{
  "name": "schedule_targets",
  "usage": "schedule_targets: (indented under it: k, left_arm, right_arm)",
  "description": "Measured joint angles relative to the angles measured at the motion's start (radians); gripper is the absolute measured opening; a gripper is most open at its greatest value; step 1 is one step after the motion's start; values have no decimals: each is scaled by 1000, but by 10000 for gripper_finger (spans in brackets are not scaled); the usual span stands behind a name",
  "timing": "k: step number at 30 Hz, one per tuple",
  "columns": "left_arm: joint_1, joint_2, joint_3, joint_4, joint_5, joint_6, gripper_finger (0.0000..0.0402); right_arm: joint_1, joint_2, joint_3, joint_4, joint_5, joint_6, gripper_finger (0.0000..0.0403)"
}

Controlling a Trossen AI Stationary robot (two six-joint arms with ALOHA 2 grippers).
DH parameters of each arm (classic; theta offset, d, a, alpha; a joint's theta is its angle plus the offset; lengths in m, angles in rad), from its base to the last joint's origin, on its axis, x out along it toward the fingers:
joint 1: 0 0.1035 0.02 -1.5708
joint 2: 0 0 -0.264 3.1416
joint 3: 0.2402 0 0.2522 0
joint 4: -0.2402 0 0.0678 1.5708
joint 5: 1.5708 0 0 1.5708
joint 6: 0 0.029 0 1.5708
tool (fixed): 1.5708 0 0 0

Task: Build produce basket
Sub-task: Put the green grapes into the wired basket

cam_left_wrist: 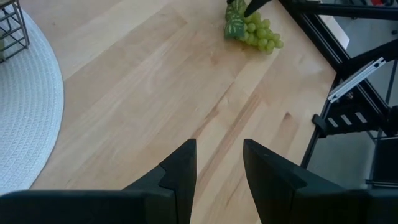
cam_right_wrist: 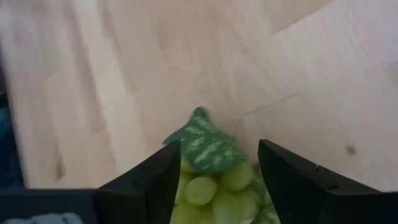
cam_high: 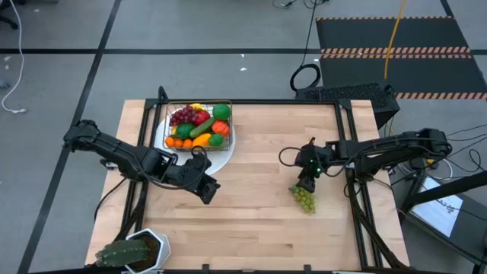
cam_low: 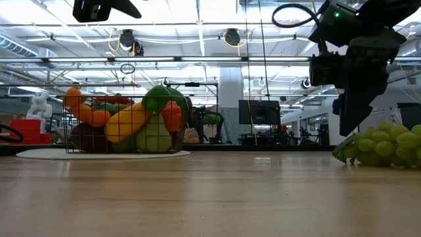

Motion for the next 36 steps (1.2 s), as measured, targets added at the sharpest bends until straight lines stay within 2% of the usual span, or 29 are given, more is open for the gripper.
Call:
schedule_targets:
  k: [4, 9, 21, 26, 36]
  left_arm:
    - [4, 0, 0, 1, -6, 0, 131]
    - [16, 0, 0, 5, -6, 14, 131]
    - [41, 0, 0, 14, -6, 43, 131]
    - [41, 0, 0, 14, -5, 52, 131]
    - [41, 0, 0, 14, -1, 66, 131]
  right_arm:
    - [43, 1, 0, 12, 49, 53, 225]
    - [52, 66, 0, 20, 69, 170, 248]
    - [52, 173, 0, 58, 72, 316, 245]
    - [52, 178, 0, 57, 45, 324, 199]
    - [52, 178, 0, 24, 64, 295, 53]
